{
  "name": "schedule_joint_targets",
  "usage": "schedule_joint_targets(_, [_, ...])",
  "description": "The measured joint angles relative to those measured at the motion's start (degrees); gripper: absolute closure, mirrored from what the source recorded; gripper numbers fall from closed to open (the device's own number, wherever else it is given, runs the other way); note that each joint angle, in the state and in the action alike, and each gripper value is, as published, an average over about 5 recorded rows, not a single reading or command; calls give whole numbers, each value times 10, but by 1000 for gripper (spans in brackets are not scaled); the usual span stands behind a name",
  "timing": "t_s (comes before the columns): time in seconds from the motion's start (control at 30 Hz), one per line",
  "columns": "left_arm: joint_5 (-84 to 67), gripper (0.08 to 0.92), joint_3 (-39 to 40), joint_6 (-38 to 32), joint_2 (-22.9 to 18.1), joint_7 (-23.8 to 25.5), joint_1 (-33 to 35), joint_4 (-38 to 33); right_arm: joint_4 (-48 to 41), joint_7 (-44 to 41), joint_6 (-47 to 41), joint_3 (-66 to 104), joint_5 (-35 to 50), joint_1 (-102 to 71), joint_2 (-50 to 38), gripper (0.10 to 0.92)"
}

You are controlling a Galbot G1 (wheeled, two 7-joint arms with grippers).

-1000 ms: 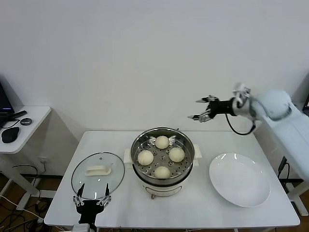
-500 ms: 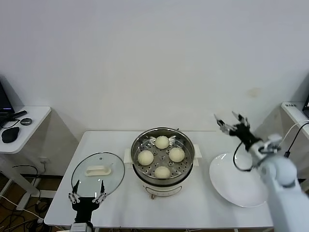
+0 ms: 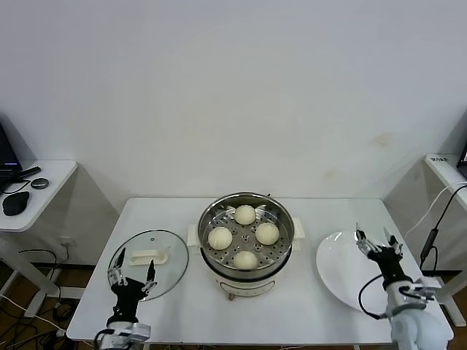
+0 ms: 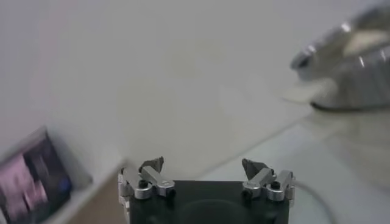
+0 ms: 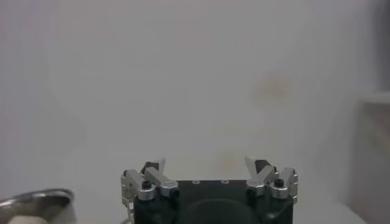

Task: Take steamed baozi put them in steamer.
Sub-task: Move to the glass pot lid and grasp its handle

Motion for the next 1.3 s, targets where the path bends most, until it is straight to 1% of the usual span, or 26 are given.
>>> schedule_joint_targets(0.1, [84,177,2,1,19,7,-18,23,1,6,11,3,-9,-18,14,203])
schedule_joint_targets(0.27, [208,177,9,12,58,-2,-44,68,-2,14,23,3,-21,-34,27,203])
schedule_joint_targets(0.37, [262,177,14,33,77,0,-54,86,-7,17,28,2,-27,-37,32,203])
schedule_joint_targets(0.5, [309,177,21,66,92,7,-68,105,-16,20,35,-2,-34,-38,40,203])
schedule_joint_targets(0.77, [347,177,33,96,97,2,-98,146,-36,25,40,-8,-40,-35,55,203])
schedule_joint_targets(1.07, [351,177,38,98,93,-16,-133,194,-48,27,42,-10,-39,-36,63,203])
schedule_joint_targets(1.3, [345,177,46,97,92,-20,-136,206,-55,28,39,-8,-36,-35,68,203])
